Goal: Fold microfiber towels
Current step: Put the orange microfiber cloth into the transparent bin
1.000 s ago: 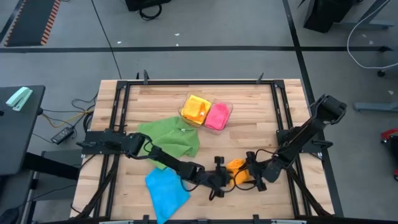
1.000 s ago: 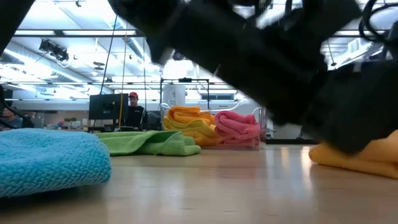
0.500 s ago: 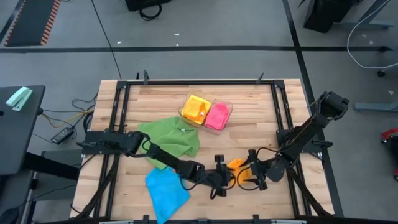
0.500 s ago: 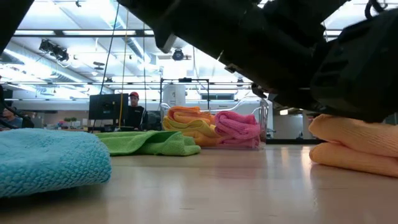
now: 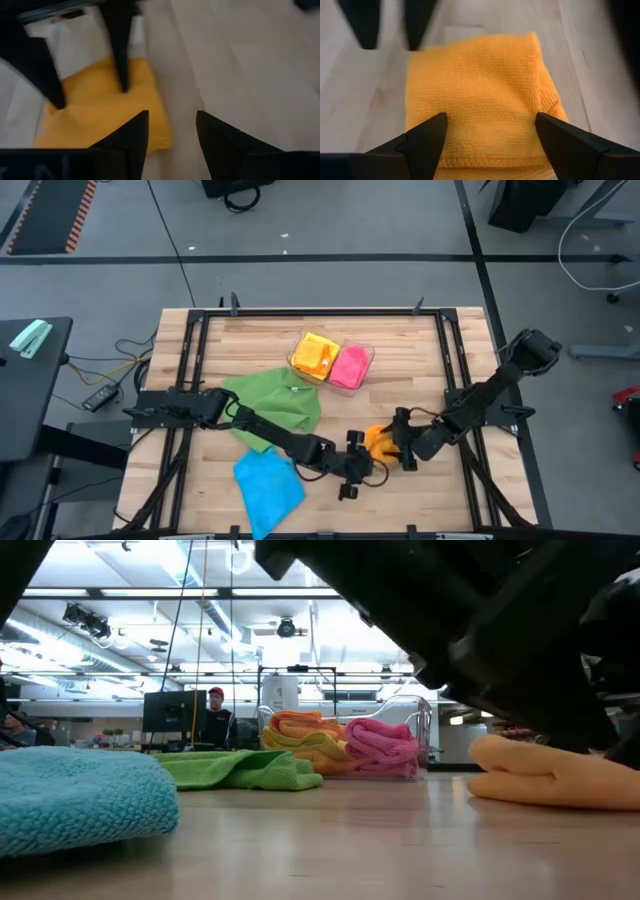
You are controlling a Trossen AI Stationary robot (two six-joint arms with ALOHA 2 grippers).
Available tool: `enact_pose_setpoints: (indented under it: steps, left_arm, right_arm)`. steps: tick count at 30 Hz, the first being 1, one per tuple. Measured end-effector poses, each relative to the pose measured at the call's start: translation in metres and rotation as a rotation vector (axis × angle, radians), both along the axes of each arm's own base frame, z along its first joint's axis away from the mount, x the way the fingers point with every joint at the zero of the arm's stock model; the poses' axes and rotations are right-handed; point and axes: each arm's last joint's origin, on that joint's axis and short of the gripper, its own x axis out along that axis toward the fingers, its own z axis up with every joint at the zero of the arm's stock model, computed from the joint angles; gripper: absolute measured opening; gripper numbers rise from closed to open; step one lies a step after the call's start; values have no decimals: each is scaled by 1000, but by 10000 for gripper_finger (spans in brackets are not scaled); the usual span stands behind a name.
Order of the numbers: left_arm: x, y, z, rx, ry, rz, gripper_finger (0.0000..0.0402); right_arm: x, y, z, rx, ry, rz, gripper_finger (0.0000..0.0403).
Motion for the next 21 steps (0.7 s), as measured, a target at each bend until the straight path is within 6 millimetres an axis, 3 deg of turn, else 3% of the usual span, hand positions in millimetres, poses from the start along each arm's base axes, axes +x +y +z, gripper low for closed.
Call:
enact_pose_setpoints:
  steps: [4, 8, 13, 21]
  left_arm:
    - [-6, -7, -4, 110, 41, -59, 186]
    - [-11, -14, -8, 329, 51, -91, 213]
    - [-11, -18, -24, 498, 79, -171, 251]
    - [-4, 1, -29, 611, 99, -75, 263]
  right_arm:
    - [2, -3, -1, 37, 13, -34, 317]
    - [2, -4, -1, 47, 17, -36, 317]
    - [2, -4, -1, 47, 18, -35, 317]
    - [3, -3, -1, 46, 13, -27, 317]
